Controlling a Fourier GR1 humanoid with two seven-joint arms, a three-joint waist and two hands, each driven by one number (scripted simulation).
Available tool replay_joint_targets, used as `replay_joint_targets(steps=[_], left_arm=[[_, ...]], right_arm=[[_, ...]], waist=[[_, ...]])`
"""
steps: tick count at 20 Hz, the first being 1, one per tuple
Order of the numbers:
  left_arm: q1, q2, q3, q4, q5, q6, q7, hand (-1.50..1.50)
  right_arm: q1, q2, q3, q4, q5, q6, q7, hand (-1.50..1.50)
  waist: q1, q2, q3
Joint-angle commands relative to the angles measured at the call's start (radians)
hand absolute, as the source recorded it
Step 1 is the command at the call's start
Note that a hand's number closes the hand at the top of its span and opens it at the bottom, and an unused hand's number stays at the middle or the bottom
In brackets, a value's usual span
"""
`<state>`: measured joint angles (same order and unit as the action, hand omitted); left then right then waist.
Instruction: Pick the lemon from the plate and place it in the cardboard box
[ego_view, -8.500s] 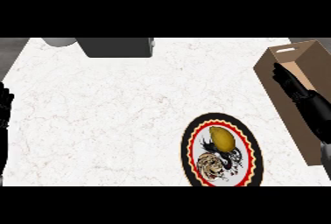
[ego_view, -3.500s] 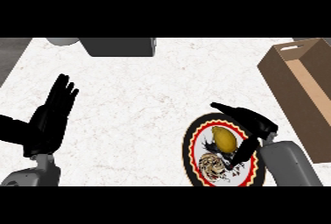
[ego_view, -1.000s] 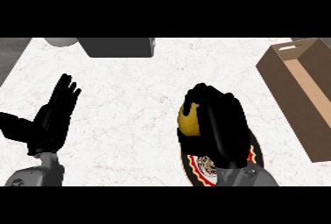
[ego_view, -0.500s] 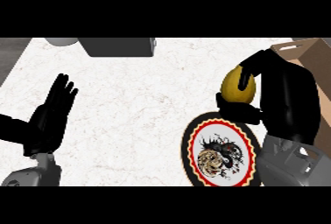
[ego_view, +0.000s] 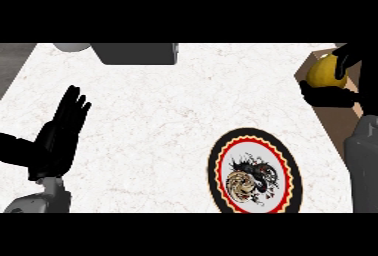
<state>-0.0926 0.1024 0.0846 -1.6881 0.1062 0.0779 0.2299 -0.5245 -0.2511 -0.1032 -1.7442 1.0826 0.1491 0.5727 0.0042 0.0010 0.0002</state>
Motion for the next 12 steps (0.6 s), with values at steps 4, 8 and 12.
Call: replay_joint_targets(steps=[4,8,12], left_arm=[[-0.055,0.007,0.001,0.004,0.001,0.008,0.058,0.00],[-0.020,0.001,0.011,0.003,0.015,-0.009,0.009,0.00],[-0.025,-0.002,-0.003,0.012,-0.003,-0.008,-0.007,0.00]], right_arm=[[-0.018,-0.129,-0.098,0.316,0.017,-0.160,-0.203,1.50],[-0.035,-0.193,-0.154,0.514,-0.002,-0.239,-0.321,1.50],[-0.058,-0.243,-0.089,0.645,0.074,-0.141,-0.319,1.50]], waist=[[0.005,0.003,0.000],[0.007,0.003,0.000],[0.012,0.007,0.000]])
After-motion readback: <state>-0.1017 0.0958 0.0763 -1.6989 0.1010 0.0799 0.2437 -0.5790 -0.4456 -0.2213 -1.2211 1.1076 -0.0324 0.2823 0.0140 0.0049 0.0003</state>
